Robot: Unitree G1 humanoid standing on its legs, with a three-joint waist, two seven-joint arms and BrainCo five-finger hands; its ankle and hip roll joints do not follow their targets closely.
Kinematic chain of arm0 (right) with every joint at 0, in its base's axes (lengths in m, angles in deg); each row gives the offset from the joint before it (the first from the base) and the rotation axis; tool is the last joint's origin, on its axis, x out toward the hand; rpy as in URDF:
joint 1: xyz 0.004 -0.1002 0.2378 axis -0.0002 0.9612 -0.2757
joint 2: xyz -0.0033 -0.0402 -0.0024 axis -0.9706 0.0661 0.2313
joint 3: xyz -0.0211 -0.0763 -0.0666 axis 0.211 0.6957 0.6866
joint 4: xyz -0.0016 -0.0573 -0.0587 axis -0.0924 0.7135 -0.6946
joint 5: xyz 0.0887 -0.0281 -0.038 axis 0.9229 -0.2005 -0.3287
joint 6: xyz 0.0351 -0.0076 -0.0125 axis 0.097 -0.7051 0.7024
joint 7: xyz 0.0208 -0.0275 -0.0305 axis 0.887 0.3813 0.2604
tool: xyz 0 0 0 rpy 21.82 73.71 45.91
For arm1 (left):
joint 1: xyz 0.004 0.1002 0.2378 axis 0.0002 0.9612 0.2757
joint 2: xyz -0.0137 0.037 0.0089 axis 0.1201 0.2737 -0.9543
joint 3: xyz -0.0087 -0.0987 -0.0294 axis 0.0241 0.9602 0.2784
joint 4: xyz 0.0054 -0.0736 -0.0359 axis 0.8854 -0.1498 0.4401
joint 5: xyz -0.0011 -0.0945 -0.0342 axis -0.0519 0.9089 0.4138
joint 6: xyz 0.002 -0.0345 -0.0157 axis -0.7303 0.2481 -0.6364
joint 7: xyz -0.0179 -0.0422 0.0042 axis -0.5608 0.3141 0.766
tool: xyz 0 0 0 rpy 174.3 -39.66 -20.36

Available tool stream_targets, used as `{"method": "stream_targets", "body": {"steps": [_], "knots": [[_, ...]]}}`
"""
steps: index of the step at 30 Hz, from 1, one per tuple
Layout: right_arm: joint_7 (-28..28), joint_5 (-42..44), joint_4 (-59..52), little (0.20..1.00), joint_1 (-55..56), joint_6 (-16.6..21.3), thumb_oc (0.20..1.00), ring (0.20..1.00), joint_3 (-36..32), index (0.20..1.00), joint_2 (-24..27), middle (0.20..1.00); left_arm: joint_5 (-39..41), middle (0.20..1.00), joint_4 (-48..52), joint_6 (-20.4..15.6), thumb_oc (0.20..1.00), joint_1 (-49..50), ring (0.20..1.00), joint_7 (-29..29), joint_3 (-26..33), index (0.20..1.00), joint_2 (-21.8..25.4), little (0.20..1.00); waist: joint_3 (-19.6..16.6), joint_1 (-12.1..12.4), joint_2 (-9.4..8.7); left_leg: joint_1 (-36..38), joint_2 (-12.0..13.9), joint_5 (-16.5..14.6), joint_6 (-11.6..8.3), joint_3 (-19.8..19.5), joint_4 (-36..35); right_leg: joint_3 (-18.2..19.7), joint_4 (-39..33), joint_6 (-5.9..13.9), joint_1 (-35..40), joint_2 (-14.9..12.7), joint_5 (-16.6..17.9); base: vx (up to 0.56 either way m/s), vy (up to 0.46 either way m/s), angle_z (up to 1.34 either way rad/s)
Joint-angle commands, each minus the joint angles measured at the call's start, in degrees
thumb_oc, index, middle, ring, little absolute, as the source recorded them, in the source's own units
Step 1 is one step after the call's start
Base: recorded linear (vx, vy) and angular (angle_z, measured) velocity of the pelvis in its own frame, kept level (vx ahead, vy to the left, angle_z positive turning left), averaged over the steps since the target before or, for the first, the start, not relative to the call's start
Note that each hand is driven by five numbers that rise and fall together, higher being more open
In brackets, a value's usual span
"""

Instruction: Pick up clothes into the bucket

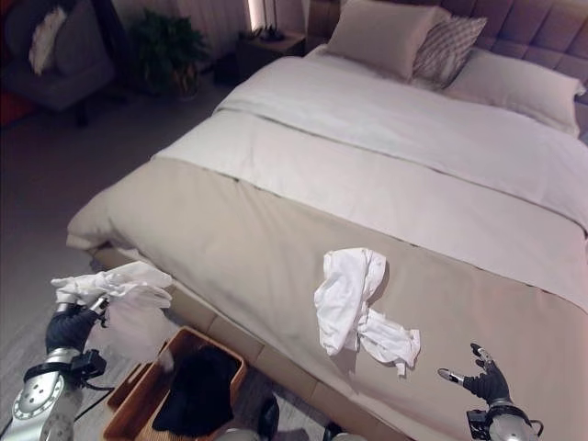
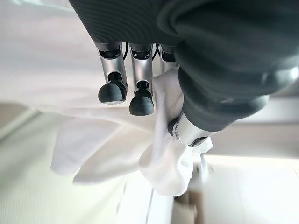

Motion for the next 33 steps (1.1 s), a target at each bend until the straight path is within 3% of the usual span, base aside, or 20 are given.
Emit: {"method": "stream_targets", "body": {"steps": [1, 9, 17, 19, 26, 27, 33], "knots": [[-2.7, -0.4, 0.8, 1.000, -5.2, 1.9, 1.000, 1.000, 3.2, 1.000, 1.8, 1.000, 0.1, 0.200, 0.3, -5.6, 0.200, -4.0, 0.200, -2.8, 3.0, 0.200, 2.7, 0.200, 0.6, 0.1, -1.33, -2.0, -0.3, -3.0, 1.74, 2.0, 4.9, 1.4, 6.3, 1.05, -9.0, -3.1, 3.3, -0.10, 0.039, 0.10], [-5.6, 1.3, 10.7, 1.000, -10.5, 1.2, 1.000, 1.000, 8.1, 1.000, 0.9, 1.000, 0.3, 0.200, -10.2, -5.3, 0.200, -10.6, 0.200, -5.2, -3.7, 0.200, 3.0, 0.200, 5.6, 0.2, -1.45, -9.0, -0.9, -2.1, 1.81, 0.6, 9.1, 0.1, 10.5, 0.90, -15.1, -5.0, 3.1, -0.08, 0.035, 0.11], [-8.2, 2.5, 12.2, 1.000, -14.6, 1.5, 1.000, 1.000, 10.3, 1.000, 1.8, 1.000, -2.0, 0.200, -19.0, -5.0, 0.200, -16.8, 0.200, -8.0, -8.9, 0.200, 3.8, 0.200, 9.8, -0.4, -2.32, -14.9, -1.3, -2.8, 1.69, 0.7, 13.6, 0.9, 14.5, 0.67, -20.5, -5.5, 2.4, -0.05, 0.024, 0.04], [-9.4, 3.8, 10.3, 1.000, -16.0, 2.4, 1.000, 1.000, 11.2, 1.000, 1.9, 1.000, -3.8, 0.200, -22.9, -5.0, 0.200, -20.1, 0.200, -10.8, -11.0, 0.200, 4.1, 0.200, 12.1, -1.1, -2.75, -20.0, -2.0, -4.1, 1.88, 1.6, 18.6, 2.0, 17.6, 0.39, -24.8, -6.0, 1.9, -0.11, 0.067, 0.00], [-11.9, 5.0, 7.6, 1.000, -19.1, 3.9, 1.000, 1.000, 13.8, 1.000, 2.2, 1.000, -4.5, 0.200, -28.7, -5.8, 0.200, -27.4, 0.200, -17.3, -13.5, 0.200, 4.7, 0.200, 15.2, -2.1, -3.42, -30.5, -2.4, -6.6, 2.45, 3.2, 27.2, 3.7, 25.3, 0.10, -34.9, -6.4, 0.6, -0.06, 0.052, -0.06], [-12.7, 5.1, 7.3, 1.000, -19.9, 4.3, 1.000, 1.000, 14.9, 1.000, 2.5, 1.000, -4.7, 0.200, -30.2, -5.6, 0.200, -29.8, 0.200, -18.6, -14.3, 0.200, 5.5, 0.200, 16.1, -2.5, -3.69, -33.2, -2.4, -9.4, 2.35, 3.5, 30.7, 4.5, 28.0, 0.58, -37.3, -6.3, -1.4, -0.01, 0.061, 0.03], [-14.3, 6.0, 6.8, 1.000, -22.1, 4.7, 1.000, 1.000, 16.7, 1.000, 3.4, 1.000, -6.2, 0.200, -31.8, -4.4, 0.200, -32.7, 0.200, -20.8, -16.0, 0.200, 8.5, 0.200, 17.3, -3.3, -4.35, -42.2, -2.1, -12.4, 3.27, 4.2, 38.9, 5.8, 32.7, 0.70, -45.7, -5.5, -1.8, -0.02, 0.049, -0.09]]}}
